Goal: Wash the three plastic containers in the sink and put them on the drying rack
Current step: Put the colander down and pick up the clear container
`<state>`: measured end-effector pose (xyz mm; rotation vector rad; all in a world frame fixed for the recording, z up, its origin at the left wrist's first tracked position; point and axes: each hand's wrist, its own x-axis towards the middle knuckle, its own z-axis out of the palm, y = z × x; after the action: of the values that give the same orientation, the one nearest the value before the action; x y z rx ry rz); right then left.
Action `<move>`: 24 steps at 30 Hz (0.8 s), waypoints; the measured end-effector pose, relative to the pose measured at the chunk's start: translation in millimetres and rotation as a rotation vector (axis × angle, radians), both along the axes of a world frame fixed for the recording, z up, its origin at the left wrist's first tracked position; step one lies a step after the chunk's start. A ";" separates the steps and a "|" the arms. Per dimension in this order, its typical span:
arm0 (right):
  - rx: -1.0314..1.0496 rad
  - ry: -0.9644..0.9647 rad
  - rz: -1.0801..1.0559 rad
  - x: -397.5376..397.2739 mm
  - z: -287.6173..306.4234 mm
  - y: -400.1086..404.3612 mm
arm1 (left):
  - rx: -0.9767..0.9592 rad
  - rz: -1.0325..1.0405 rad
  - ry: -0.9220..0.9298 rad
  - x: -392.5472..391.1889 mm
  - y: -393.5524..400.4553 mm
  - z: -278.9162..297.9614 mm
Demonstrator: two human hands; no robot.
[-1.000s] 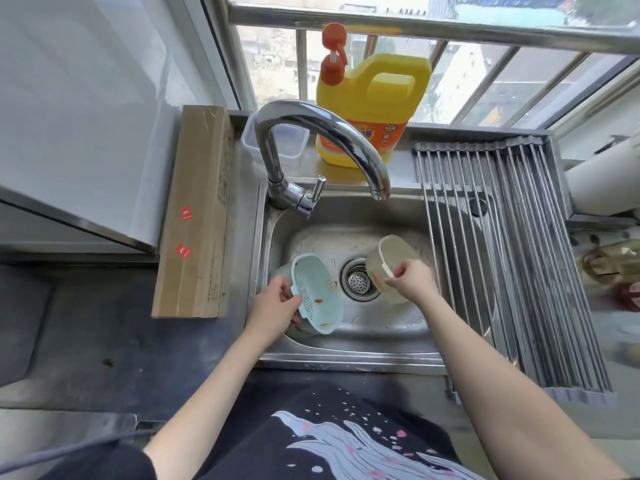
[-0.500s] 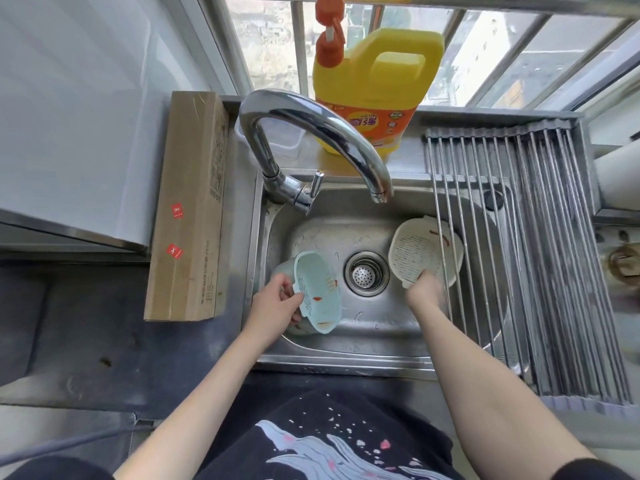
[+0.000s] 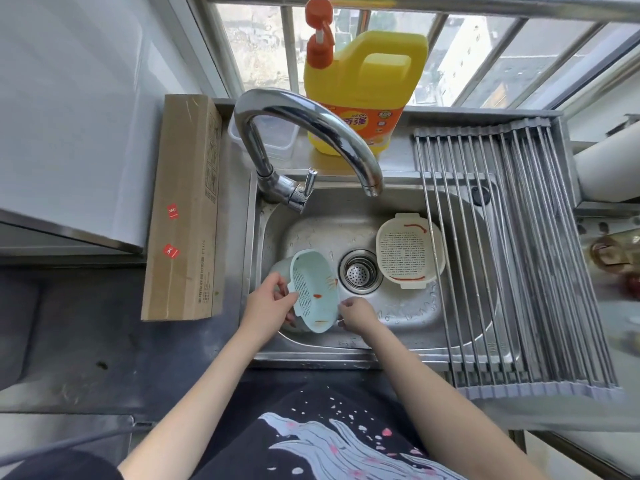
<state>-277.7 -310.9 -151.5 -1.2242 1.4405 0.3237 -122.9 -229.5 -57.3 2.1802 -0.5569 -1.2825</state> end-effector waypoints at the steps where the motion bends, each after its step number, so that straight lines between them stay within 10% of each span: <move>1: -0.005 -0.010 -0.028 0.3 0.8 0.1 | -0.004 -0.008 -0.005 1.1 1.2 1.6; 24: -0.031 -0.040 -0.232 -5.0 34.2 -21.6 | -0.138 0.238 0.207 -4.2 15.6 11.2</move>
<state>-282.7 -332.4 -117.2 -1.0692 1.5397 0.1185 -127.0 -214.0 -46.1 1.9074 -0.2850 -1.2806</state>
